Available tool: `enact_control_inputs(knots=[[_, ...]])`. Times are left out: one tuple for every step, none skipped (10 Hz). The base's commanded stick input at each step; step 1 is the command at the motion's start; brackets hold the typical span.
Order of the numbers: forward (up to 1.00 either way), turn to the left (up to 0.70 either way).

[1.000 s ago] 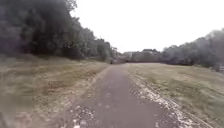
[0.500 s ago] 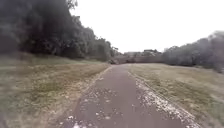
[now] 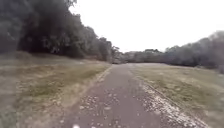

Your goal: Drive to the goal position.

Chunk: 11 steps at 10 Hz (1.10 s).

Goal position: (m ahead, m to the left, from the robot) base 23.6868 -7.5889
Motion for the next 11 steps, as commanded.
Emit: enact_control_inputs(knots=[[0.60, 0.00], [0.60, 0.00], [0.60, -0.01], [0.60, -0.13], [0.60, -0.15], [0.60, -0.15], [0.60, -0.15], [0.60, -0.15], [0.60, -0.15], [0.60, -0.15], [0.60, -0.15]])
